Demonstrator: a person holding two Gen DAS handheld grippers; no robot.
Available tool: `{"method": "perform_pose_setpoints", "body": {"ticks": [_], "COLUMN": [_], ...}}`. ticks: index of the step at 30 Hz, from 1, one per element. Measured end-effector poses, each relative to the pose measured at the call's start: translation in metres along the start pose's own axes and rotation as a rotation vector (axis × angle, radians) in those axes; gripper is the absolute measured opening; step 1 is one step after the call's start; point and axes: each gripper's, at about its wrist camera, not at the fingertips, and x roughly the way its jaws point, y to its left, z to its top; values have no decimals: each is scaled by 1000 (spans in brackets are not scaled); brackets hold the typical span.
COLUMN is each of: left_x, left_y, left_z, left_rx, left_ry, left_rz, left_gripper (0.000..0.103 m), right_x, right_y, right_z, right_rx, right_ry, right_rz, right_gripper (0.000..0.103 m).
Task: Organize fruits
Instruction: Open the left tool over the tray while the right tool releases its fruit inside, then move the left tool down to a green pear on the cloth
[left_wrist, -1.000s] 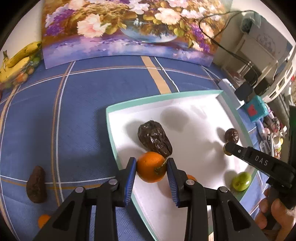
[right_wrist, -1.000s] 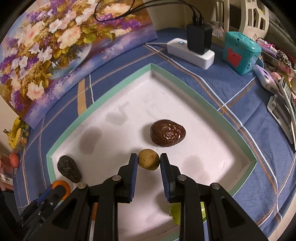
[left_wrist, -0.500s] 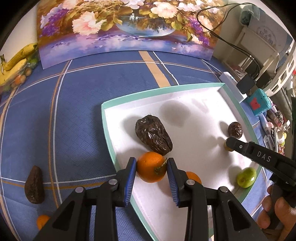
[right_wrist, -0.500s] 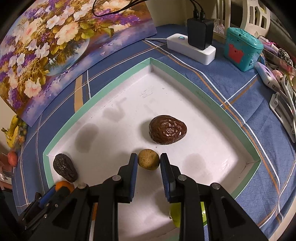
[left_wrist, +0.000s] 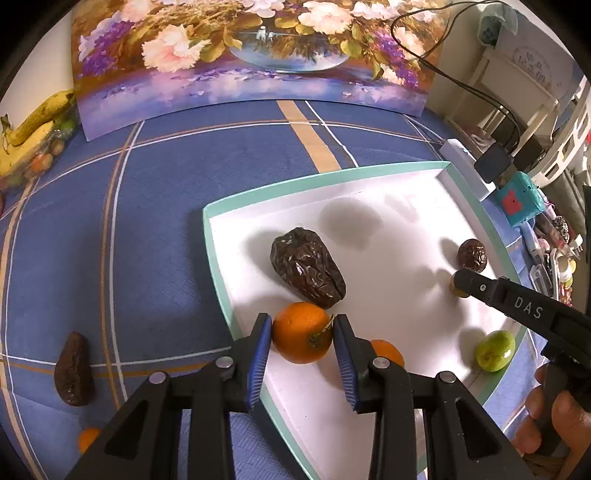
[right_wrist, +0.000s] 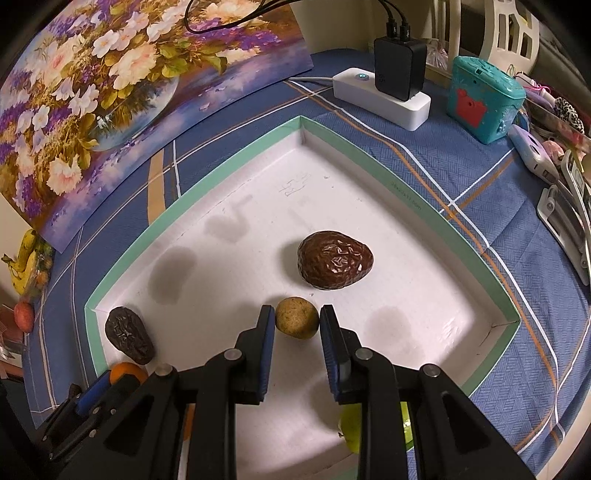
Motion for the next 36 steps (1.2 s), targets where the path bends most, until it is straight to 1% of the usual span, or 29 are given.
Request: {"method": "perform_pose_setpoints", "body": {"ticks": [3, 11, 16, 20, 23, 25, 27, 28, 29, 30, 31, 32, 33, 34, 36], "left_x": [-5, -16, -31, -39, -43, -45, -45, -44, -43, -42, -41, -39, -39, -39, -39], "left_y": [1, 0, 2, 10, 21, 31, 39, 44, 46, 51, 54, 58, 61, 64, 68], "left_z": [2, 5, 9, 12, 14, 14, 13, 13, 12, 12, 12, 12, 11, 10, 9], "left_rx": [-10, 1, -4, -28, -74, -108, -133, -152, -165, -186, -203, -225, -239, -251, -262], "left_ry": [-13, -33, -71, -98, -112, -119, -117, -112, -109, -102, -95, -87, -85, -86, -82], "left_rz": [-13, -8, -8, 12, 31, 74, 112, 125, 130, 141, 156, 179, 192, 195, 202], "left_gripper": [38, 38, 38, 38, 38, 38, 38, 38, 38, 42, 50, 72, 78, 78, 78], "right_x": [-1, -4, -13, -16, -17, -18, -19, -19, -19, -19, -18, -18, -17, -17, -15], "right_y": [-1, -2, 0, 1, 3, 4, 7, 8, 10, 12, 13, 14, 15, 15, 16], "right_z": [1, 2, 4, 5, 6, 6, 6, 6, 6, 6, 6, 6, 6, 6, 5], "right_rx": [-2, -3, -4, -11, -18, -21, -34, -38, -45, -53, -57, -63, -70, -74, -78], "right_ry": [-3, -13, -38, -48, -50, -59, -69, -72, -76, -76, -75, -77, -79, -79, -75], "right_rz": [3, 0, -2, -4, -7, -1, -7, -12, -15, -16, -18, -23, -27, -28, -30], "right_gripper": [26, 26, 26, 26, 26, 27, 37, 45, 47, 47, 50, 58, 62, 65, 65]}}
